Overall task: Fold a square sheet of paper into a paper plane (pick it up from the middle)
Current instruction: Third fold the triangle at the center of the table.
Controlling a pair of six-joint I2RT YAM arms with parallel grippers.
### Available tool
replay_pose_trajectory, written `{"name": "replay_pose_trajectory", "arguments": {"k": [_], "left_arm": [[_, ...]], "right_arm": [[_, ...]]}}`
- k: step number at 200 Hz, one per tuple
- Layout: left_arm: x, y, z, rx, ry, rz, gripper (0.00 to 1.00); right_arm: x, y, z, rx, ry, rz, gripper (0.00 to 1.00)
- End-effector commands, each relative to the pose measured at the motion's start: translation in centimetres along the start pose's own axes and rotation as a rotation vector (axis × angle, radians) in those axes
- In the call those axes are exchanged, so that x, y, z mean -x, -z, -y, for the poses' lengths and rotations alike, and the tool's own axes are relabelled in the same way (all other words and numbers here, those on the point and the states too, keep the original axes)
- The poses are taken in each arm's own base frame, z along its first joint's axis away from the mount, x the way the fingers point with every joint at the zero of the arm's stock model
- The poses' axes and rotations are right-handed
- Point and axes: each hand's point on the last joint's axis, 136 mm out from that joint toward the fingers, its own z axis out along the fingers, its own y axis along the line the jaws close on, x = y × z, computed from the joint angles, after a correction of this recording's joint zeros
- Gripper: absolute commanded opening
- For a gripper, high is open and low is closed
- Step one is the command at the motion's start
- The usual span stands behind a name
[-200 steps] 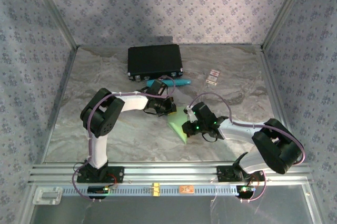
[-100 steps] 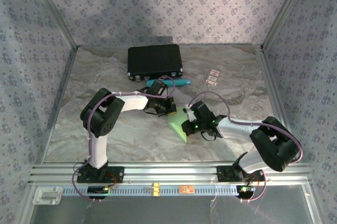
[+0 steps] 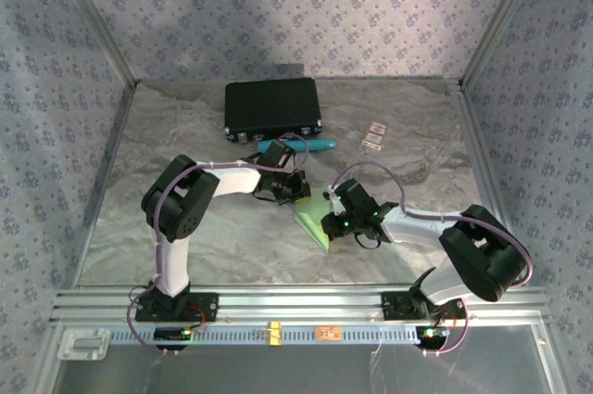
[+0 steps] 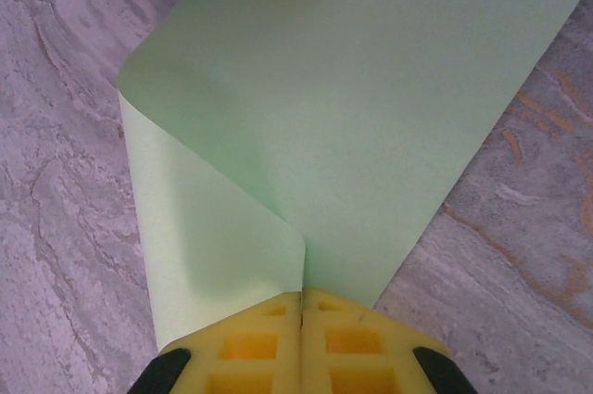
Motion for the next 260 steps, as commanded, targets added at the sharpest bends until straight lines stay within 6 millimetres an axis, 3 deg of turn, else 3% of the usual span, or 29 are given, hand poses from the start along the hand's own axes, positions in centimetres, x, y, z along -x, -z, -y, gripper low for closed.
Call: {"name": "replay_pose_trajectory", "arguments": {"k": [1, 108, 179, 260], "left_arm": [[-1.7, -1.5, -2.8, 0.087, 0.044, -0.053, 0.04], [-1.6, -1.5, -2.7, 0.083, 0.040, -0.050, 0.04], [-1.7, -1.4, -2.9, 0.089, 0.038, -0.049, 0.04], [-1.7, -1.4, -2.8, 0.086, 0.039, -0.049, 0.04]], "right_arm": [[0.0, -0.5, 0.3, -0.021, -0.016, -0.004, 0.02], [-0.5, -0.4, 0.8, -0.045, -0.027, -0.014, 0.02], [1.7, 1.6, -0.8, 0.015, -0.005, 0.076, 0.02], [0.8, 0.6, 0.1, -0.013, -0.023, 0.034, 0.02]]}}
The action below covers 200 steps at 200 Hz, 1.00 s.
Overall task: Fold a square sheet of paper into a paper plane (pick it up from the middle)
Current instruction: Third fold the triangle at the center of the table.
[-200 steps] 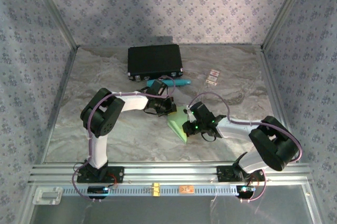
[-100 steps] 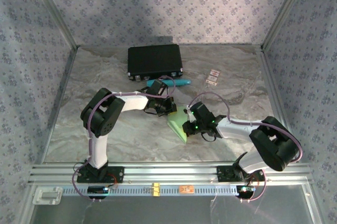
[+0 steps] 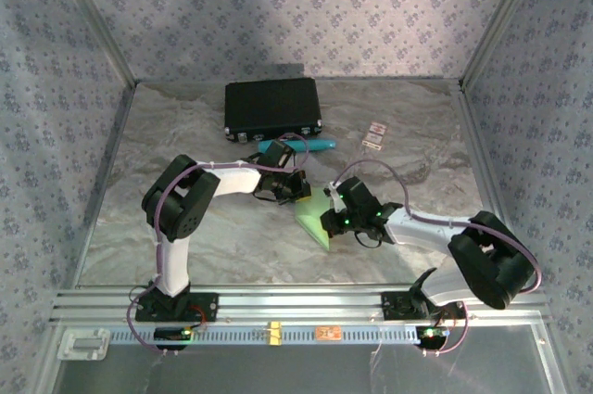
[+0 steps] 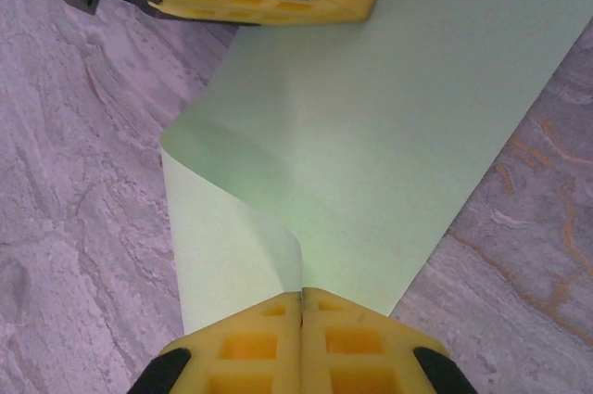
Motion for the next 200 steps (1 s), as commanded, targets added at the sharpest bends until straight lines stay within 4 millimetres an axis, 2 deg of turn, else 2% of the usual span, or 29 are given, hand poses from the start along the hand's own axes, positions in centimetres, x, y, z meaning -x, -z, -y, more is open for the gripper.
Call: {"name": "replay_pose_trajectory", "arguments": {"k": [1, 143, 200], "left_arm": [[-1.7, -1.3, -2.8, 0.091, 0.041, -0.049, 0.04], [-1.7, -1.2, -2.8, 0.090, 0.042, -0.045, 0.05], [0.0, 0.4, -0.3, 0.074, -0.024, 0.005, 0.15]], "right_arm": [[-0.5, -0.4, 0.7, -0.029, -0.023, -0.020, 0.02], [-1.8, -1.6, 1.6, -0.056, -0.035, -0.075, 0.02], [-1.8, -1.6, 1.6, -0.059, -0.033, -0.077, 0.02]]}}
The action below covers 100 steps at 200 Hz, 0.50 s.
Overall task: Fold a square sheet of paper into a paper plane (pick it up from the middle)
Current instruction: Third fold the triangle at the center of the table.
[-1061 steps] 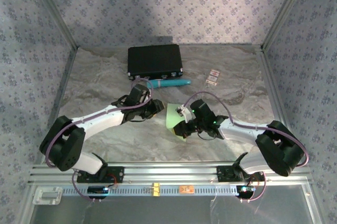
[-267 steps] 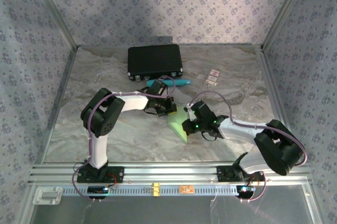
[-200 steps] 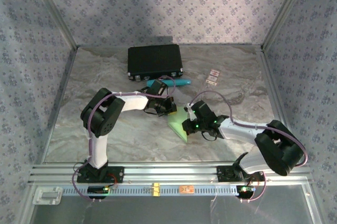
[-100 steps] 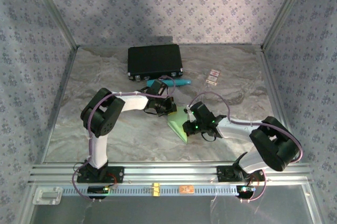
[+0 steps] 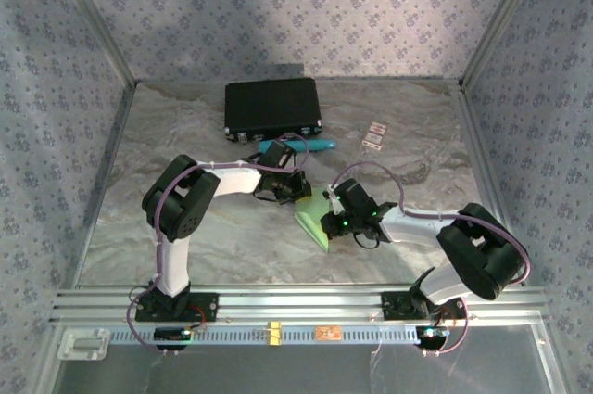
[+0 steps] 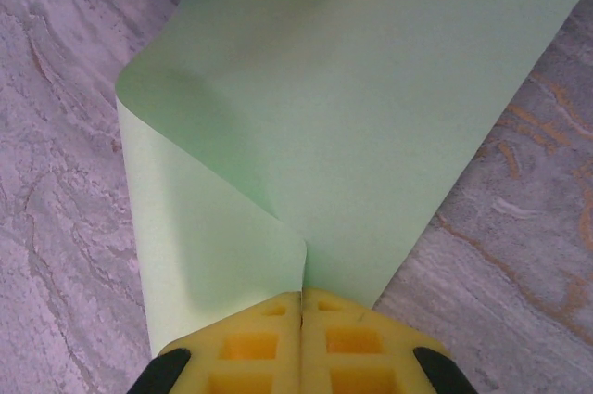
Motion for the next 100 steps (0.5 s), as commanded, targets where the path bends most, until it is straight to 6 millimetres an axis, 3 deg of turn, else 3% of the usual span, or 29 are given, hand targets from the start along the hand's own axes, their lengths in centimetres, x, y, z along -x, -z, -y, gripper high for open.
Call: {"name": "replay_pose_trajectory", "arguments": {"k": [1, 57, 77, 100], "left_arm": [[0.1, 0.4, -0.4, 0.073, -0.019, 0.006, 0.15], [1.6, 4.4, 2.3, 0.066, -0.085, 0.124, 0.39], [0.9, 5.5, 2.9, 0.021, -0.070, 0.148, 0.38], [-0.8, 5.7, 3.6, -0.065, -0.038, 0.143, 0.23]], "right_arm": [[-0.7, -0.4, 0.8, -0.034, -0.022, -0.035, 0.02], [-0.7, -0.5, 0.7, -0.031, -0.024, -0.036, 0.02], [-0.7, -0.5, 0.8, -0.032, -0.025, -0.034, 0.01], [-0.8, -0.5, 0.8, -0.034, -0.026, -0.036, 0.01]]}}
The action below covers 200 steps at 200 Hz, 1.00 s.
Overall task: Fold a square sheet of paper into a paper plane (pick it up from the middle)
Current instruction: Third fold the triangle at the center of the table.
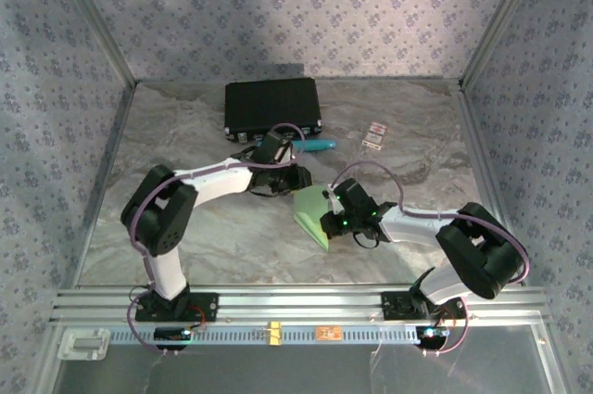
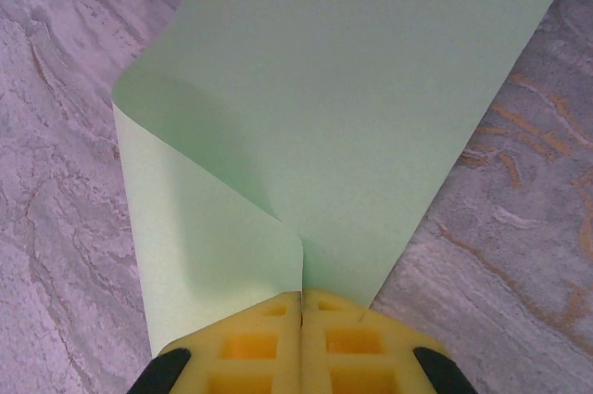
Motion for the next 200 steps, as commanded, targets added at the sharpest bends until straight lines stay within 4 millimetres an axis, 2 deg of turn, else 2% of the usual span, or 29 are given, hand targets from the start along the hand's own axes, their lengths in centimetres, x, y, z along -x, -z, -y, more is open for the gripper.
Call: {"name": "replay_pose_trajectory", "arguments": {"k": [1, 13, 53, 67, 103, 200], "left_arm": [[-1.3, 0.7, 0.9, -0.070, 0.036, 0.009, 0.22], [-2.2, 0.8, 1.2, -0.102, 0.056, 0.007, 0.14], [-4.8, 0.2, 2.8, -0.252, 0.130, 0.005, 0.00], [-5.7, -0.3, 2.8, -0.257, 0.131, -0.010, 0.00], [-7.4, -1.2, 0.7, -0.218, 0.169, -0.004, 0.00], [-8.5, -1.6, -0.2, -0.186, 0.150, -0.030, 0.00]], "right_arm": [[-1.0, -0.4, 0.9, -0.037, -0.028, -0.041, 0.01], [-0.9, -0.4, 0.9, -0.036, -0.029, -0.041, 0.01], [-1.1, -0.3, 1.0, -0.040, -0.027, -0.046, 0.01], [-1.1, -0.3, 1.0, -0.043, -0.027, -0.048, 0.01], [-1.2, -0.3, 1.2, -0.046, -0.032, -0.044, 0.01], [-1.3, -0.3, 1.2, -0.049, -0.034, -0.049, 0.01]]}}
